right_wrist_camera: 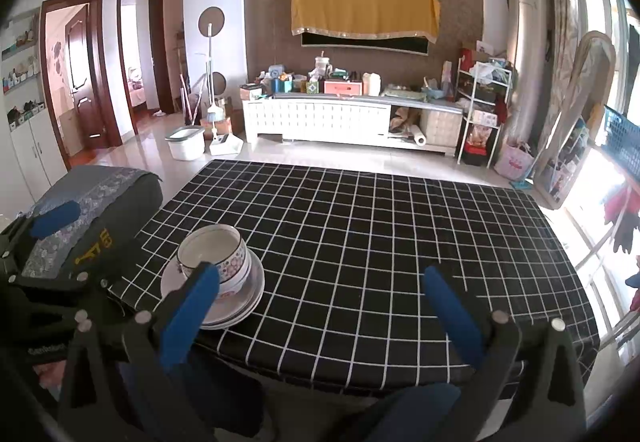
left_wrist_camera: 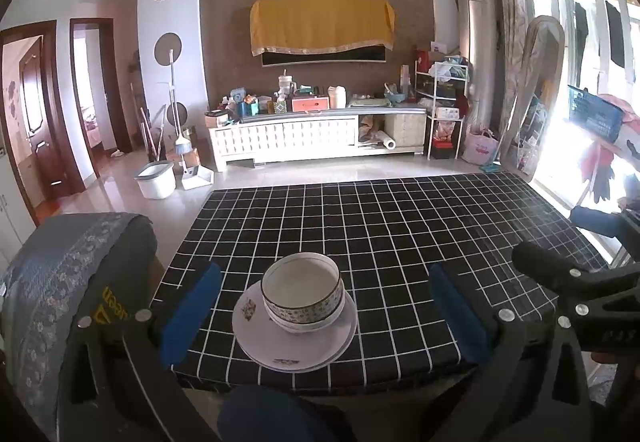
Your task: Organize plates and bowls
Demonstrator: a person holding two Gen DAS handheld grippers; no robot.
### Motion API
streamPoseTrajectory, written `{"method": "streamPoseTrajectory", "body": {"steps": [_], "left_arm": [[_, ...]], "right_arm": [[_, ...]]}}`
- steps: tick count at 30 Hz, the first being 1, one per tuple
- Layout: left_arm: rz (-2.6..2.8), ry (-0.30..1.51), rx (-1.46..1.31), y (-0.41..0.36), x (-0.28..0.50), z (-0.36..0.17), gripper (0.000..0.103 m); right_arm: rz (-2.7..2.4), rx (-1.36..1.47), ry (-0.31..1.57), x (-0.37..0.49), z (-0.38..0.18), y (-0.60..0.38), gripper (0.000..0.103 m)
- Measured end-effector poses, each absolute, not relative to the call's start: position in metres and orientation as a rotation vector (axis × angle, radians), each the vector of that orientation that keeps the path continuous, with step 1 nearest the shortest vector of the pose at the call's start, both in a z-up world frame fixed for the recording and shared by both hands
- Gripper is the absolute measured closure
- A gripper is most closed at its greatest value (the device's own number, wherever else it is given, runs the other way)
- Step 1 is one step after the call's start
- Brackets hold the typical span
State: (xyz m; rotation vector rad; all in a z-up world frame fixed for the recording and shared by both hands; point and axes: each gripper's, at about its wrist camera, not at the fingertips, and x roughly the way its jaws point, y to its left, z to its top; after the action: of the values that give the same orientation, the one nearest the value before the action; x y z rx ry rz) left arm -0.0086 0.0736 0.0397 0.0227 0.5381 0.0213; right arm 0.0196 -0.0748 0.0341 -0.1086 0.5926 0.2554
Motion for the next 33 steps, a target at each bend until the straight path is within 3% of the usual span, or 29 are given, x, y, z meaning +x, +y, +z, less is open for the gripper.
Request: {"method": "streamPoseTrajectory", "body": {"steps": [33], "left_arm": [[0.009,0.569,0.015,0.0686,-0.0113,0.0410,0.001]], "right_arm": [[0.257,-0.094,0.606,0.0129,0.0343,-0.0783,0.000]]}}
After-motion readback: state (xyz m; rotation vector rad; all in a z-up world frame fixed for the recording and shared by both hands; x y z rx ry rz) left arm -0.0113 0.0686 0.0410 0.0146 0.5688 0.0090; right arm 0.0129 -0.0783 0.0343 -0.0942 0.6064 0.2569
